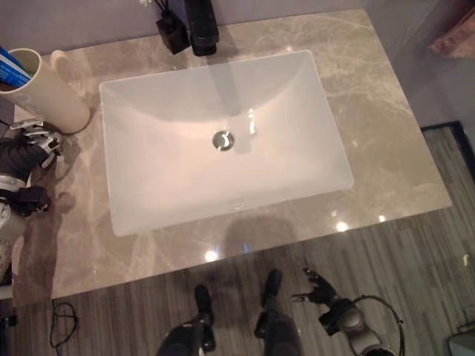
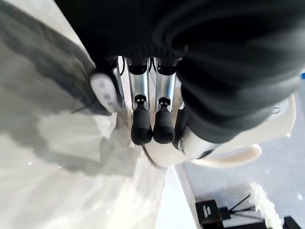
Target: Put brush and paste in cup on sink, flatten towel.
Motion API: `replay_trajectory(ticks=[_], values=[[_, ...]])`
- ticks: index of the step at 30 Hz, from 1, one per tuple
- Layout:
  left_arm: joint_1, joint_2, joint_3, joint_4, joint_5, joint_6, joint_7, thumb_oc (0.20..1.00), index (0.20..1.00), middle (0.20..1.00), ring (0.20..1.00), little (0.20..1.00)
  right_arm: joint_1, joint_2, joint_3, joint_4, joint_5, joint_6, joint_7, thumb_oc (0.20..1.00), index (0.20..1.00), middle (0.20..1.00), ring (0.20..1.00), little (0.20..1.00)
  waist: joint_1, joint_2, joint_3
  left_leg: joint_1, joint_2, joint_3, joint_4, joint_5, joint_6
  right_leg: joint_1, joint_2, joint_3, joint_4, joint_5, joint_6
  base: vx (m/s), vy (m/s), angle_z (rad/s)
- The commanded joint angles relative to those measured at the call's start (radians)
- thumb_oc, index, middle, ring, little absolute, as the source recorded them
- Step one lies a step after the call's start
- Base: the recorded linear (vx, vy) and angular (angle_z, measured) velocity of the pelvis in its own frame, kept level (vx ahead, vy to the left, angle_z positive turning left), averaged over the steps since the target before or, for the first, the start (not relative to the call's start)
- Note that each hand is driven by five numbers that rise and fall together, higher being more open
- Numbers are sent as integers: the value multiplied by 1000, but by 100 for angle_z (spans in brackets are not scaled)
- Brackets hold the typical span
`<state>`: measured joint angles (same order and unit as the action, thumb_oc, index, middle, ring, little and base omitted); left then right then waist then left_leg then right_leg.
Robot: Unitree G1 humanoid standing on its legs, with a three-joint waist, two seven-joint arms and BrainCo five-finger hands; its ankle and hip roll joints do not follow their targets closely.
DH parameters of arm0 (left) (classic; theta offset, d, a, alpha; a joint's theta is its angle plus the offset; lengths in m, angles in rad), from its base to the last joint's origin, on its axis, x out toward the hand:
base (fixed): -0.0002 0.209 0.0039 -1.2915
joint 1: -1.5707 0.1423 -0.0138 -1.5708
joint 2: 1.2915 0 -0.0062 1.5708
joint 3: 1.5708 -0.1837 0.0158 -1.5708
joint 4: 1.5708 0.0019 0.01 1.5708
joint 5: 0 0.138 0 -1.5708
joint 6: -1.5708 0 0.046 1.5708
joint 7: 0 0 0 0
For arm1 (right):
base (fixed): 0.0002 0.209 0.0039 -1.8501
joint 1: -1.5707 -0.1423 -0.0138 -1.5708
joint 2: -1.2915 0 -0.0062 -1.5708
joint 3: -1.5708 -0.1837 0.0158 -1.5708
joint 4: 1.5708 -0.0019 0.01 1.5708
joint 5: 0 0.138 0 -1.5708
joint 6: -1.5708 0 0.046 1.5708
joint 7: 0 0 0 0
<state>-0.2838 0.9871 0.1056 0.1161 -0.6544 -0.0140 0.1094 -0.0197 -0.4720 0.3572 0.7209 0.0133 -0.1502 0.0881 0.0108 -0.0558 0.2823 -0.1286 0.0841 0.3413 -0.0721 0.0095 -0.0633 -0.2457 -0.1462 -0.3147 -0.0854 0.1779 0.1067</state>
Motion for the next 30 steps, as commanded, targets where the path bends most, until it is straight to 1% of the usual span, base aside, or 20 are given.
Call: replay_trajectory(ticks=[1, 4, 13, 20, 26, 30], values=[[-26, 38, -28, 66, 36, -21, 20, 200, 200, 200, 200, 200, -20, -24, 23, -5, -25, -16, -12, 1000, 1000, 1000, 1000, 1000, -20, 10, 9, -69, -1, -52, 159, -75, 34, 80, -31, 53, 2, -28, 70, -2, -13, -4], [-58, 40, -44, 87, 42, -21, 24, 200, 200, 200, 200, 200, -21, -23, 27, 1, -31, -17, -13, 1000, 1000, 1000, 1000, 1000, -24, 8, 11, -74, 0, -54, 163, -77, 34, 76, -29, 55, 3, -27, 70, 0, 0, 0], [-245, 14, -122, 266, 146, 1, 65, 200, 200, 200, 200, 200, -20, -18, 51, 2, -47, -17, -17, 1000, 1000, 1000, 1000, 1000, -45, -7, 7, -94, 12, -51, 195, -92, 31, 67, -23, 62, 1, -28, 69, 0, 0, 0], [-358, 11, -176, 362, 164, 9, 75, 200, 200, 200, 200, 200, -24, -16, 66, 8, -50, -15, -17, 1000, 1000, 1000, 1000, 1000, -55, -16, 3, -104, 16, -48, 208, -99, 33, 63, -20, 69, 1, -24, 70, 0, -1, 0], [-507, -1, -254, 493, 169, 12, 92, 200, 200, 200, 200, 200, -31, -12, 90, 25, -52, -13, -22, 1000, 1000, 1000, 1000, 1000, -70, -21, 2, -105, 16, -46, 202, -95, 33, 57, -18, 71, 2, -19, 73, 0, 0, 0], [-554, -8, -282, 541, 164, 12, 94, 200, 200, 200, 200, 200, -35, -11, 98, 23, -48, -16, -25, 1000, 1000, 1000, 1000, 1000, -73, -23, 3, -106, 17, -44, 201, -92, 32, 55, -17, 70, 2, -18, 73, 0, 0, 0]])
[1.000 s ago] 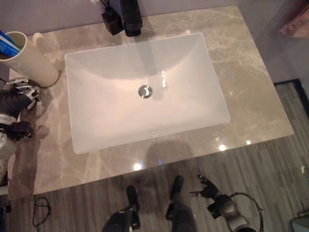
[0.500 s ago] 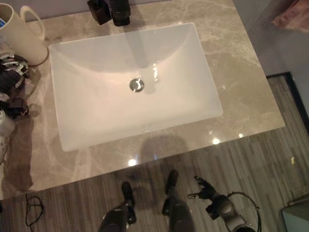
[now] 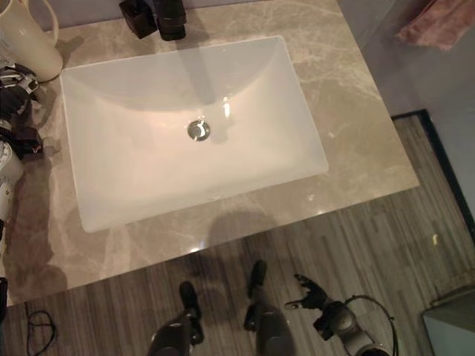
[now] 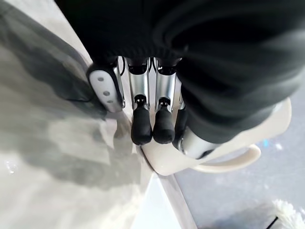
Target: Put brush and paste in cup on sink, flatten towel.
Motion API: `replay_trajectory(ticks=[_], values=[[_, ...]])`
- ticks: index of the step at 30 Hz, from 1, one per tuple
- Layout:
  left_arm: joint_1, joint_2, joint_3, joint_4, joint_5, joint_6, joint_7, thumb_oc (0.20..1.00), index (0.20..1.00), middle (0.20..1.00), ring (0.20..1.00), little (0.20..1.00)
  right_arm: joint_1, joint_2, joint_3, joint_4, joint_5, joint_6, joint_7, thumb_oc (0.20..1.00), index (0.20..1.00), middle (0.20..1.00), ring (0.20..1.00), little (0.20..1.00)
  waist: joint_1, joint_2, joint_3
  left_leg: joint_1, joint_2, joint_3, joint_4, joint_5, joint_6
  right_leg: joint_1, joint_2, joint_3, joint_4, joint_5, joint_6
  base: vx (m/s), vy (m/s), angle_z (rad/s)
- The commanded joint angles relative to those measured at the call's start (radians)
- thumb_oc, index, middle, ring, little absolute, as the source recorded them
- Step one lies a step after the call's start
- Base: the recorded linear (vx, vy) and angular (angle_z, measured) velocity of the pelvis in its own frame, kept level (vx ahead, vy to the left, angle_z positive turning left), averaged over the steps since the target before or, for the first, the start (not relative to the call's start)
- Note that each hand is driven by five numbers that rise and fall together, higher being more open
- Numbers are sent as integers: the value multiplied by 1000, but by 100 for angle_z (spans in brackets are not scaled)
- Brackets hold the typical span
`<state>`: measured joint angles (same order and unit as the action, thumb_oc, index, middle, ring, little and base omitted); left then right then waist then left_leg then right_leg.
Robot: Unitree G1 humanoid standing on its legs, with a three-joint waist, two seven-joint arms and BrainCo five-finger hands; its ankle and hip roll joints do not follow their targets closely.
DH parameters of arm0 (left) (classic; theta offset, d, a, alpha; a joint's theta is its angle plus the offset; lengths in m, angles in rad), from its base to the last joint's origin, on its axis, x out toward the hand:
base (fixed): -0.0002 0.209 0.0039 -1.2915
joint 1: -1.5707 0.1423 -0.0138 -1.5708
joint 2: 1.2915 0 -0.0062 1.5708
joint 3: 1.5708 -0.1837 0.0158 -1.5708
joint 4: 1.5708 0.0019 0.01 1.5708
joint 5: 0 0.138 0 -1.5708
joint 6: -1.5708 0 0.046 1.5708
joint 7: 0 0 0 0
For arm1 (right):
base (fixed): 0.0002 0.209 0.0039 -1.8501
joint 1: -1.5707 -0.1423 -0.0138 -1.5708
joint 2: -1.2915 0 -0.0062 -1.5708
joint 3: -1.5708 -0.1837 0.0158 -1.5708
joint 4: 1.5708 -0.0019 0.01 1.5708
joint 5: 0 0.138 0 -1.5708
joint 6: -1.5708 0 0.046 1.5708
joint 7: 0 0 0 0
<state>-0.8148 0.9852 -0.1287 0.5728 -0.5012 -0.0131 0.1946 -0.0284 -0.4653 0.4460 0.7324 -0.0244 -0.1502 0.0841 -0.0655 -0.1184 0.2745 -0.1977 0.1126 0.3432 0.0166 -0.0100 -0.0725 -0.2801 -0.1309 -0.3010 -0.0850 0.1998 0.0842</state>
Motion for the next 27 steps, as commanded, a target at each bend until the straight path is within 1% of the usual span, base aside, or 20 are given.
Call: replay_trajectory(ticks=[1, 6, 10, 11, 13, 20, 24, 27], values=[[-42, -6, -62, 94, 11, 12, 10, 200, 200, 200, 200, 200, -27, -19, 11, 8, -10, -15, -21, 1000, 1000, 1000, 1000, 1000, 2, 38, 11, -38, -11, -45, 113, -73, 41, 88, -32, 57, 2, -39, 96, 0, 0, 0], [-107, -12, -97, 155, 18, 15, 10, 200, 200, 200, 200, 200, -32, -21, 15, 5, -5, -18, -27, 1000, 1000, 1000, 1000, 1000, -6, 34, 10, -41, -9, -44, 112, -73, 41, 83, -32, 56, 2, -36, 99, 0, 0, 0], [-183, -10, -133, 229, 51, 19, 16, 200, 200, 200, 200, 200, -31, -22, 21, 5, 2, -20, -26, 1000, 1000, 1000, 1000, 1000, -13, 26, 9, -49, -9, -41, 117, -73, 42, 76, -30, 61, 2, -31, 102, 5, -3, -3], [-225, -15, -155, 265, 63, 20, 25, 200, 200, 200, 200, 200, -31, -22, 26, 12, 8, -22, -30, 1000, 1000, 1000, 1000, 1000, -18, 24, 10, -54, -8, -41, 119, -73, 43, 74, -30, 61, 2, -29, 103, 7, -2, -6], [-237, -15, -161, 276, 67, 21, 27, 200, 200, 200, 200, 200, -30, -20, 27, 14, 8, -23, -31, 1000, 1000, 1000, 1000, 1000, -18, 22, 10, -54, -8, -41, 120, -74, 43, 73, -30, 60, 2, -29, 104, 0, 0, 0], [-215, -9, -139, 290, 93, 28, 49, 200, 200, 200, 200, 200, -22, -5, 27, 27, 9, -23, -33, 1000, 1000, 1000, 1000, 1000, -12, 19, 12, -52, -11, -44, 122, -79, 46, 78, -33, 57, 3, -27, 106, 2, 1, 0], [-222, 8, -124, 338, 84, 30, 56, 200, 200, 200, 200, 200, -13, -7, 28, 29, 9, -23, -34, 1000, 1000, 1000, 1000, 1000, -12, 18, 10, -56, -11, -46, 130, -84, 48, 81, -33, 56, 5, -29, 106, 4, 2, -1], [-239, 4, -127, 369, 81, 32, 60, 200, 200, 200, 200, 200, -13, -7, 30, 35, 13, -24, -35, 1000, 1000, 1000, 1000, 1000, -15, 16, 10, -59, -12, -46, 130, -83, 48, 80, -34, 55, 5, -28, 106, 0, 0, 0]])
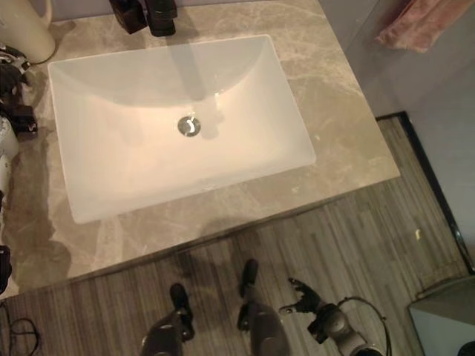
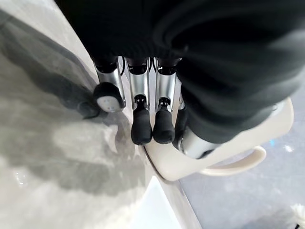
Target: Put brush and paste in cup on sink, flatten towel.
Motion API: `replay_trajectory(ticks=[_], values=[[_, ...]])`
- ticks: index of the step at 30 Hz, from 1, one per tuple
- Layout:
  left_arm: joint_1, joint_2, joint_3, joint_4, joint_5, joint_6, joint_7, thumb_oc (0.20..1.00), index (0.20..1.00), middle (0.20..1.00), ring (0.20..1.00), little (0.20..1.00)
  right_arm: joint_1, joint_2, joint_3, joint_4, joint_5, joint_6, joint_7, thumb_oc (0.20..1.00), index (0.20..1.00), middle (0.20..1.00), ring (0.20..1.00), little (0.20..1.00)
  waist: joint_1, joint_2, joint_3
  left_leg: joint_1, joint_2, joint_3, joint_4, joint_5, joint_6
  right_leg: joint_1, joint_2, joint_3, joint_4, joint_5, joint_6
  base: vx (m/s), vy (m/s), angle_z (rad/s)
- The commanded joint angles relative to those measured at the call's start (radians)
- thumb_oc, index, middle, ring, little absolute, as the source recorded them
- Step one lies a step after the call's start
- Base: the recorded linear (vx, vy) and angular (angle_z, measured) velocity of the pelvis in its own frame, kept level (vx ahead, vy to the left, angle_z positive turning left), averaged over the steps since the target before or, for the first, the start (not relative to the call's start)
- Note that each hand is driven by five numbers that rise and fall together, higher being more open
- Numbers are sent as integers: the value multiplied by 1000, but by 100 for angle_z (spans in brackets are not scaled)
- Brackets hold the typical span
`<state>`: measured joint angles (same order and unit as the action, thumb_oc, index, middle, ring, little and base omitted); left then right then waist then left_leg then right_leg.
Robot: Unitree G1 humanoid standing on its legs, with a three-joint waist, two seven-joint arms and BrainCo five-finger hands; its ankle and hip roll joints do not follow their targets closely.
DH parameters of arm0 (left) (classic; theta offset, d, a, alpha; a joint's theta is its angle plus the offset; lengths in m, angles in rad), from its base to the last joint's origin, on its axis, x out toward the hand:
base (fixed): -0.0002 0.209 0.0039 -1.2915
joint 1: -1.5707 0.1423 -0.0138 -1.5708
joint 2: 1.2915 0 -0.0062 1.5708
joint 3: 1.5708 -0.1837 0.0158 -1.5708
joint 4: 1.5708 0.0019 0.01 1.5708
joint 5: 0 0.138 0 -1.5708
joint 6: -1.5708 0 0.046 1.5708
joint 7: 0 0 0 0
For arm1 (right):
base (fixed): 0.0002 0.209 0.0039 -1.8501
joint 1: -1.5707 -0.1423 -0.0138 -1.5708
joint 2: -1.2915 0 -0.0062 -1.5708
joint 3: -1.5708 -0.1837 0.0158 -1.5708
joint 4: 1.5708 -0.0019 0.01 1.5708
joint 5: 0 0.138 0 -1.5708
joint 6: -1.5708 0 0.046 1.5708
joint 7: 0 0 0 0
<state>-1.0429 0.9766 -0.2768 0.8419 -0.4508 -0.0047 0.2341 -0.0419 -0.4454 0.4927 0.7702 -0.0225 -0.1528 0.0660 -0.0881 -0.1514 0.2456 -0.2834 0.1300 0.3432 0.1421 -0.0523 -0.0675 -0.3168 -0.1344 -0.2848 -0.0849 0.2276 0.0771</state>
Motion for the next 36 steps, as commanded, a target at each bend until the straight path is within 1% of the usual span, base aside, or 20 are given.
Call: replay_trajectory(ticks=[1, 9, 17, 25, 30, 36], values=[[-20, 13, 20, 109, 30, 24, 26, 200, 200, 200, 200, 200, -1, -27, -16, -1, 12, -21, -16, 1000, 1000, 1000, 1000, 1000, 7, 48, 40, 25, -28, -47, 5, -40, 43, 115, -31, 38, 5, -55, 113, 0, 0, 0], [-83, -7, -16, 148, 41, 27, 41, 200, 200, 200, 200, 200, 5, -29, -8, -4, 16, -27, -20, 1000, 1000, 1000, 1000, 1000, -3, 45, 41, 18, -28, -51, 1, -35, 41, 106, -29, 39, 9, -61, 110, 0, -1, 0], [-163, -41, -66, 171, 55, 11, 55, 200, 200, 200, 200, 200, 13, -31, -3, -5, 31, -33, -23, 1000, 1000, 1000, 1000, 1000, -20, 44, 45, 5, -28, -49, -5, -25, 37, 89, -31, 47, 9, -56, 112, 0, -1, 0], [-223, -72, -98, 213, 63, 7, 70, 200, 200, 200, 200, 200, 27, -29, -2, -1, 48, -37, -33, 1000, 1000, 1000, 1000, 1000, -40, 40, 30, 14, -30, -38, -39, -9, 34, 76, -28, 64, 5, -47, 116, 12, -7, -2], [-251, -78, -123, 224, 81, 4, 65, 200, 200, 200, 200, 200, 32, -29, 2, 7, 51, -40, -34, 1000, 1000, 1000, 1000, 1000, -46, 44, 33, 10, -31, -41, -45, -1, 33, 65, -27, 71, 5, -47, 115, 4, -10, -3], [-251, -70, -126, 234, 96, -6, 64, 200, 200, 200, 200, 200, 40, -27, 9, -1, 54, -47, -32, 1000, 1000, 1000, 1000, 1000, -53, 48, 30, -7, -27, -33, -31, -3, 31, 46, -21, 88, 5, -50, 110, -2, -9, -4]])
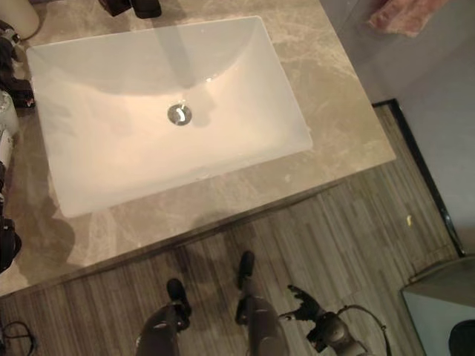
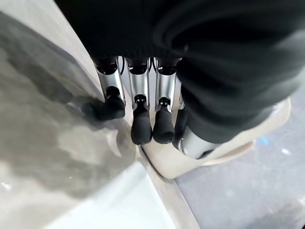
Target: Put brush and paste in cup on sink, flatten towel.
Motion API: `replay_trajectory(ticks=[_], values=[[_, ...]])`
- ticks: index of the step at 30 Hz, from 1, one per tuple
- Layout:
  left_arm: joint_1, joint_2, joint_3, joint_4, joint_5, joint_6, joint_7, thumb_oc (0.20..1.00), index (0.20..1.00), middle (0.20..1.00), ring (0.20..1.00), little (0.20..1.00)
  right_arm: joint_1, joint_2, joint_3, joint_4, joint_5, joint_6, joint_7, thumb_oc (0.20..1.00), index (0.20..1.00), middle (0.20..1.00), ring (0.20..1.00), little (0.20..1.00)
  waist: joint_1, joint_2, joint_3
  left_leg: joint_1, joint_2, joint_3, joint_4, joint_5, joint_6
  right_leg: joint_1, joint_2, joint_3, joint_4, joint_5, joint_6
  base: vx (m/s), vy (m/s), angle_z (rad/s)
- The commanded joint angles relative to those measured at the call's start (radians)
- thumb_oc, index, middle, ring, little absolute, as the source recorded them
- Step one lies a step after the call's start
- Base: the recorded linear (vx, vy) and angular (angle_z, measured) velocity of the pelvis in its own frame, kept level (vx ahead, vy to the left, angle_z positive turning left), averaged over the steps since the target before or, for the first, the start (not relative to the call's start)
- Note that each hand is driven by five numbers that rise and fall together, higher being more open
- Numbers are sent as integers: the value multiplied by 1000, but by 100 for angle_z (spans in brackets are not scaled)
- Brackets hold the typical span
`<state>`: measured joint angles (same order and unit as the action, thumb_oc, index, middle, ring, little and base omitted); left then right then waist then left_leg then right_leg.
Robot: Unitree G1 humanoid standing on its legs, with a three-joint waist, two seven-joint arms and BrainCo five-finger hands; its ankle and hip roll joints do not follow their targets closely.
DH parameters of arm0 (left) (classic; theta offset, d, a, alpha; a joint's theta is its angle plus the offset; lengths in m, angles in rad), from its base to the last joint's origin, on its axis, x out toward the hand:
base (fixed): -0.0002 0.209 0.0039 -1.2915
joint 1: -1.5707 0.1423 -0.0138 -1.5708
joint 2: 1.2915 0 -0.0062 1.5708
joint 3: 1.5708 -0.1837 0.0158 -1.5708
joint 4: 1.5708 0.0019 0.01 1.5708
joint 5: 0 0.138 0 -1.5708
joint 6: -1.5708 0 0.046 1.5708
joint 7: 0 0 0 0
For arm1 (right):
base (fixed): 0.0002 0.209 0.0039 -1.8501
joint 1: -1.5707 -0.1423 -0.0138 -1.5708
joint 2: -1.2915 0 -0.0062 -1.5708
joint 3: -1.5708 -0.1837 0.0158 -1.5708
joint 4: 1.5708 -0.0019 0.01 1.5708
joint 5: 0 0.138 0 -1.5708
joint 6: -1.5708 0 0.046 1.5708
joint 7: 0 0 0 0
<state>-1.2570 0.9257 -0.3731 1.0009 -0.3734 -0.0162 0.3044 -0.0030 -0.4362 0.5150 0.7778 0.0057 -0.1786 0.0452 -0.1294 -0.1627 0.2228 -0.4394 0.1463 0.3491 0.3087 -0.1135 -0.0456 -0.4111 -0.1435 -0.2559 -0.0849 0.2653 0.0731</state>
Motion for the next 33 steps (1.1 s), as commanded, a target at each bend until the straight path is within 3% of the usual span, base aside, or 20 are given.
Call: replay_trajectory(ticks=[1, 12, 16, 20, 22, 24, 26, 28, 32, 33], values=[[-37, -19, -30, 75, 19, 5, -6, 200, 200, 200, 200, 200, 1, -37, -13, -8, 26, -21, -11, 1000, 1000, 1000, 1000, 1000, -11, 60, 53, 149, -43, -39, -198, 58, 9, 140, -12, 59, 5, -88, 114, -13, -24, -5], [42, -52, 25, 0, 54, -13, 55, 200, 200, 200, 200, 200, 11, -28, -28, 28, 21, -27, -35, 1000, 1000, 1000, 1000, 1000, -10, 64, 51, 133, -37, -48, -182, 59, 5, 134, -12, 65, 5, -95, 107, -12, -16, -4], [181, -83, 119, -184, 68, -29, 119, 200, 200, 200, 200, 200, 10, -6, -47, 34, 12, -25, -50, 1000, 1000, 1000, 1000, 1000, 12, 73, 55, 161, -39, -58, -189, 59, 4, 161, -13, 52, 8, -108, 98, 8, -38, 0], [394, -85, 229, -439, 89, -60, 119, 200, 200, 200, 200, 200, 21, 4, -88, 34, 3, -19, -62, 1000, 1000, 1000, 1000, 1000, 41, 84, 57, 200, -41, -68, -201, 58, 4, 194, -16, 44, 18, -127, 88, 17, -31, 4], [762, -149, 404, -761, 25, -151, 55, 200, 200, 200, 200, 200, 40, 12, -157, 33, -13, -7, -74, 1000, 1000, 1000, 1000, 1000, 70, 102, 47, 280, -43, -66, -230, 62, 2, 250, -12, 35, 39, -163, 74, 63, -17, 2], [954, -239, 448, -935, -54, -199, -33, 200, 200, 200, 200, 200, 67, 9, -193, 11, -35, -3, -69, 1000, 1000, 1000, 1000, 1000, 79, 110, 32, 334, -42, -45, -257, 89, 8, 283, -10, 23, 57, -178, 56, -33, -34, 9], [1079, -318, 425, -1085, -148, -216, -149, 200, 200, 200, 200, 200, 100, 11, -223, -4, -48, 1, -64, 1000, 1000, 1000, 1000, 1000, 80, 128, 5, 394, -42, -52, -313, 115, 4, 330, 7, 18, 59, -201, 45, -31, -66, 47], [1194, -393, 373, -1216, -152, -205, -264, 200, 200, 200, 200, 200, 145, 24, -255, -41, -52, -7, -58, 1000, 1000, 1000, 1000, 1000, 72, 142, -48, 467, -34, -61, -350, 131, 0, 398, 36, 14, 54, -236, 30, 38, -129, 22], [1257, -422, 294, -1263, -94, -197, -326, 200, 200, 200, 200, 200, 163, 29, -270, -50, -37, -16, -69, 1000, 1000, 1000, 1000, 1000, 73, 137, -77, 501, -31, -90, -295, 101, 3, 468, 54, 38, 19, -239, 21, -4, -87, -5], [1266, -424, 256, -1266, -78, -193, -349, 200, 200, 200, 200, 200, 155, 24, -276, -53, -28, -18, -78, 1000, 1000, 1000, 1000, 1000, 81, 135, -84, 505, -43, -146, -276, 87, 2, 477, 57, 58, 8, -235, 18, -67, -26, -8]])
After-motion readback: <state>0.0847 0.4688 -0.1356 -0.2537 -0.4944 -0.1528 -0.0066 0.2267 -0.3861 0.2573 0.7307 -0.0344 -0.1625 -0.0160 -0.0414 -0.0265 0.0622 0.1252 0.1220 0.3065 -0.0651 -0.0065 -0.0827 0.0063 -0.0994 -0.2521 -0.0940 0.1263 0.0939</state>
